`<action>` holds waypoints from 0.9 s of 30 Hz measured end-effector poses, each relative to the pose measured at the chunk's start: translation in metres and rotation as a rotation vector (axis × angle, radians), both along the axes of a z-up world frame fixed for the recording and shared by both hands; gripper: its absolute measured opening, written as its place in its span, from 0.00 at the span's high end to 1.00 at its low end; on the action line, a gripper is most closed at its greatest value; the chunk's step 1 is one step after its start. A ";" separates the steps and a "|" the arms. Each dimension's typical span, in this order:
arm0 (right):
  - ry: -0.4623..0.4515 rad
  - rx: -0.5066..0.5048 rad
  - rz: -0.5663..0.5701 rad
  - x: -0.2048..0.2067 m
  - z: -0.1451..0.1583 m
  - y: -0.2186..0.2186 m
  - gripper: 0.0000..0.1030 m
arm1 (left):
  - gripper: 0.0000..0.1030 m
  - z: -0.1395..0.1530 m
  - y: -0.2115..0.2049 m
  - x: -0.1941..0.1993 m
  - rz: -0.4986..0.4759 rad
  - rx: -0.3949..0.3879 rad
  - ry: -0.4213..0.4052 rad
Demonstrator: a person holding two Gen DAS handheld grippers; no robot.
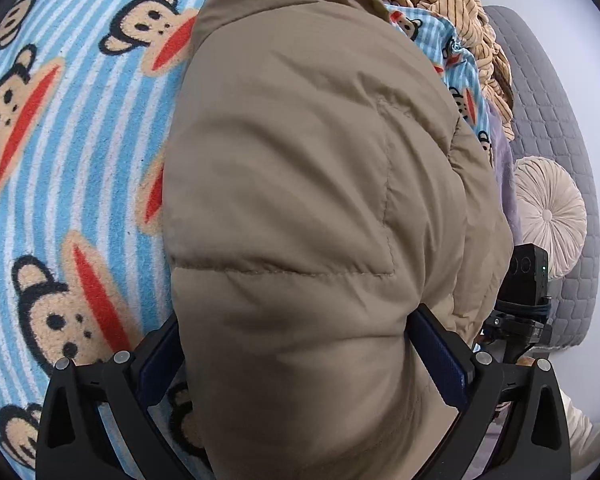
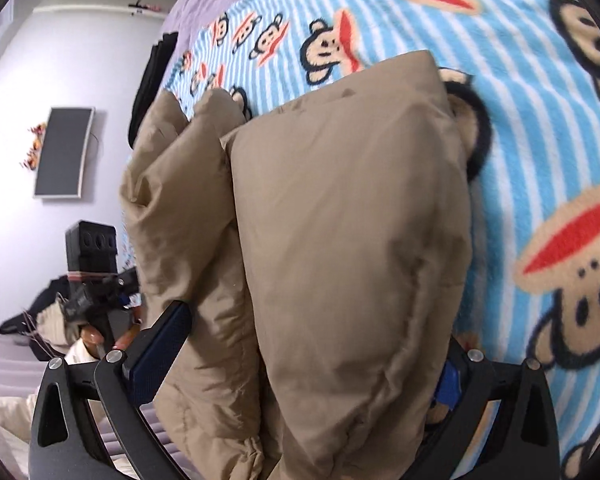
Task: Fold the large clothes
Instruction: 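Grasp the folded jacket end with both tools and fold it over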
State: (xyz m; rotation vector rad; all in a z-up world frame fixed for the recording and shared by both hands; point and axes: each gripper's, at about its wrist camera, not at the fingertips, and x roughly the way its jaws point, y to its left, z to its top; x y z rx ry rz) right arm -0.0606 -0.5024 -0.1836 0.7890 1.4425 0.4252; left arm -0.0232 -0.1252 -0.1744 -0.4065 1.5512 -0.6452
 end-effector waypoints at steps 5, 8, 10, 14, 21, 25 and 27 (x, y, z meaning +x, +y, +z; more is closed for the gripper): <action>0.057 0.024 -0.031 0.010 -0.019 0.003 0.00 | 0.00 0.007 -0.015 -0.002 -0.010 0.056 -0.042; 0.080 0.035 -0.045 0.011 -0.023 0.000 0.00 | 0.00 0.015 -0.023 -0.004 -0.021 0.112 -0.088; 0.106 0.039 -0.059 0.012 -0.024 0.001 0.00 | 0.00 0.019 -0.029 -0.005 -0.015 0.150 -0.110; 0.144 0.051 -0.097 0.013 -0.026 0.002 0.00 | 0.01 0.030 -0.037 -0.010 -0.025 0.218 -0.176; 0.136 0.099 -0.125 0.008 -0.019 -0.002 0.38 | 0.22 0.051 -0.042 -0.021 -0.055 0.273 -0.256; 0.108 0.137 -0.149 0.007 -0.010 0.001 0.55 | 0.28 0.065 -0.035 -0.026 -0.066 0.271 -0.274; 0.095 0.164 -0.158 0.007 -0.005 0.002 0.57 | 0.30 0.073 -0.033 -0.028 -0.069 0.267 -0.279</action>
